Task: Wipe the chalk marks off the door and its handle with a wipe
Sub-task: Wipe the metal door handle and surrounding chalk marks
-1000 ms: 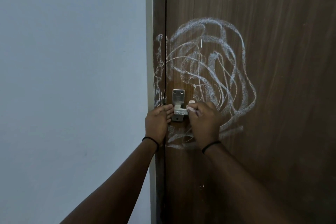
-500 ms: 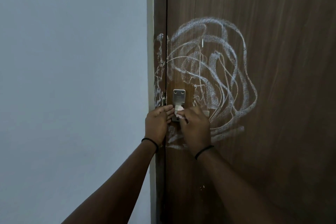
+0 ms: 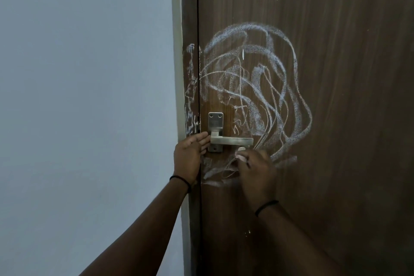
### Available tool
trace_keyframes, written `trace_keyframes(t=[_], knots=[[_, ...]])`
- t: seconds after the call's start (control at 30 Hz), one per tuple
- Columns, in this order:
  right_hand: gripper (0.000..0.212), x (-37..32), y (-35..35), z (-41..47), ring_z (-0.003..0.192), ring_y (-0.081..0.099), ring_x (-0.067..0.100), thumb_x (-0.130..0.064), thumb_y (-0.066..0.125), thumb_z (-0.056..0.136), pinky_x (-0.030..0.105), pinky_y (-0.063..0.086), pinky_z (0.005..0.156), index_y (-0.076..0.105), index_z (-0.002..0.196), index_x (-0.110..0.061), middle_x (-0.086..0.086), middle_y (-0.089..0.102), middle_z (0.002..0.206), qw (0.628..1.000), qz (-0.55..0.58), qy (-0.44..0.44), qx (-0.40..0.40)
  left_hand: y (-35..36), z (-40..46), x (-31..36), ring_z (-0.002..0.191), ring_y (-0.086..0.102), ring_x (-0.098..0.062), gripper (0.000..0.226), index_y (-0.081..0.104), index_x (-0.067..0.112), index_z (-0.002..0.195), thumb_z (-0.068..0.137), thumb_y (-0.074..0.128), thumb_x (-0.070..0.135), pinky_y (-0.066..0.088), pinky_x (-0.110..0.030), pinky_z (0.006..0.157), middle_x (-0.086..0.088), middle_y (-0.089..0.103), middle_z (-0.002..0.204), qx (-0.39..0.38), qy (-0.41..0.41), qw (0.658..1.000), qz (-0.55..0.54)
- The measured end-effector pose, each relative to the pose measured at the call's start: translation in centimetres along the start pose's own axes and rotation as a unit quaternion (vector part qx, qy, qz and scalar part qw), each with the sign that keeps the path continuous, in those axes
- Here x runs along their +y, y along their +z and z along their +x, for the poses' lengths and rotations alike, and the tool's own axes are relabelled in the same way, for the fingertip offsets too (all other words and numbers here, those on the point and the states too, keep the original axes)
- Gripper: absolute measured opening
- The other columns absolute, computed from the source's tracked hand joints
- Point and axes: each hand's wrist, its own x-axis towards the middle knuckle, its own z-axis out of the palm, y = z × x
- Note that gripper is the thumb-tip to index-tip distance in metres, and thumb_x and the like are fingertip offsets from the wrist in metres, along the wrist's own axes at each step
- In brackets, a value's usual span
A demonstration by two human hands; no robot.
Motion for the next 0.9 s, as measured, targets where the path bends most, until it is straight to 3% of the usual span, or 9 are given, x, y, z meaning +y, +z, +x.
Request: trace_keyframes(t=[0.1, 0.23, 0.33, 0.4, 0.53, 0.6, 0.67, 0.8, 0.9], knots=[[0.021, -0.6, -1.2, 0.7, 0.087, 0.059, 0.004, -0.005, 0.075, 0.084, 0.003, 0.041, 0.080, 0.074, 0.104, -0.013, -0.004, 0.065, 0.097, 0.998, 0.017, -0.033, 0.042, 0.2, 0.2, -0.7, 0.093, 0.072, -0.006, 0.032, 0.064, 0.003, 0.122, 0.102, 0.039, 0.004, 0.057, -0.016, 0.080, -0.006, 0.073, 0.107, 0.015, 0.005, 1.000, -0.009], [0.018, -3.3, 1.1, 2.4, 0.092, 0.064, 0.021, -0.011, 0.074, 0.087, 0.036, 0.051, 0.085, 0.076, 0.104, -0.011, 0.004, 0.073, 0.099, 0.993, -0.032, -0.117, -0.006, 0.4, 0.1, -1.3, 0.096, 0.072, -0.007, 0.032, 0.065, 0.005, 0.123, 0.102, 0.041, 0.007, 0.056, -0.017, 0.079, -0.002, 0.074, 0.106, 0.021, 0.003, 1.000, -0.017], [0.017, -3.7, 3.9, 2.7, 0.118, 0.063, 0.031, -0.015, 0.062, 0.093, 0.045, 0.036, 0.108, 0.076, 0.101, -0.013, 0.006, 0.073, 0.116, 0.970, -0.106, -0.215, -0.025, 0.1, -0.3, -1.2, 0.105, 0.070, -0.016, 0.033, 0.069, 0.009, 0.118, 0.102, 0.040, 0.010, 0.055, -0.026, 0.088, -0.006, 0.074, 0.111, 0.011, 0.028, 1.000, -0.003], [0.030, -2.7, 4.8, 2.9, 0.132, 0.053, 0.032, -0.021, 0.048, 0.098, 0.052, 0.029, 0.116, 0.074, 0.107, -0.011, 0.008, 0.068, 0.128, 0.955, -0.125, -0.264, -0.053, -0.1, -0.5, -1.0, 0.103, 0.071, -0.016, 0.035, 0.073, 0.016, 0.110, 0.102, 0.039, 0.011, 0.056, -0.024, 0.084, -0.003, 0.076, 0.106, 0.008, 0.032, 0.999, -0.003], [0.068, -0.3, 3.8, 3.4, 0.133, 0.051, 0.034, -0.056, 0.023, 0.103, 0.054, 0.028, 0.118, 0.067, 0.125, -0.008, 0.011, 0.063, 0.134, 0.915, -0.151, -0.354, -0.118, 0.1, -0.4, -0.8, 0.101, 0.071, -0.013, 0.036, 0.068, 0.013, 0.113, 0.103, 0.034, 0.011, 0.055, -0.017, 0.078, 0.002, 0.076, 0.102, -0.005, 0.022, 1.000, -0.012], [0.056, 0.9, 2.7, 3.8, 0.132, 0.052, 0.032, -0.044, 0.026, 0.107, 0.053, 0.031, 0.117, 0.066, 0.127, -0.010, 0.010, 0.063, 0.134, 0.910, -0.151, -0.375, -0.095, 0.0, -0.3, -1.0, 0.103, 0.070, -0.011, 0.036, 0.063, 0.010, 0.121, 0.104, 0.031, 0.013, 0.055, -0.019, 0.083, 0.003, 0.074, 0.104, -0.010, 0.016, 1.000, -0.009], [0.033, 2.6, 1.5, 4.1, 0.130, 0.055, 0.030, -0.017, 0.043, 0.104, 0.050, 0.032, 0.117, 0.066, 0.126, -0.011, 0.008, 0.064, 0.132, 0.912, -0.152, -0.379, -0.046, 0.0, -0.3, -1.1, 0.105, 0.069, -0.011, 0.038, 0.062, 0.007, 0.125, 0.104, 0.031, 0.015, 0.054, -0.023, 0.090, 0.002, 0.073, 0.107, -0.010, 0.013, 1.000, -0.002], [0.045, 5.0, -1.5, 4.4, 0.126, 0.059, 0.025, 0.011, 0.056, 0.087, 0.046, 0.035, 0.116, 0.066, 0.125, -0.009, 0.008, 0.066, 0.129, 0.924, -0.168, -0.342, -0.009, 0.5, -0.3, -1.0, 0.107, 0.068, -0.014, 0.038, 0.062, 0.007, 0.126, 0.102, 0.033, 0.013, 0.052, -0.029, 0.095, -0.005, 0.071, 0.114, 0.007, 0.001, 1.000, 0.005], [0.037, 5.8, -3.0, 4.5, 0.106, 0.070, 0.026, 0.005, 0.056, 0.090, 0.035, 0.048, 0.102, 0.071, 0.119, -0.012, 0.008, 0.073, 0.113, 0.985, -0.085, -0.152, 0.004, 1.0, -0.5, -0.9, 0.102, 0.070, -0.010, 0.033, 0.066, 0.019, 0.118, 0.102, 0.038, 0.015, 0.054, -0.026, 0.090, -0.003, 0.073, 0.111, 0.017, 0.012, 0.999, 0.025]])
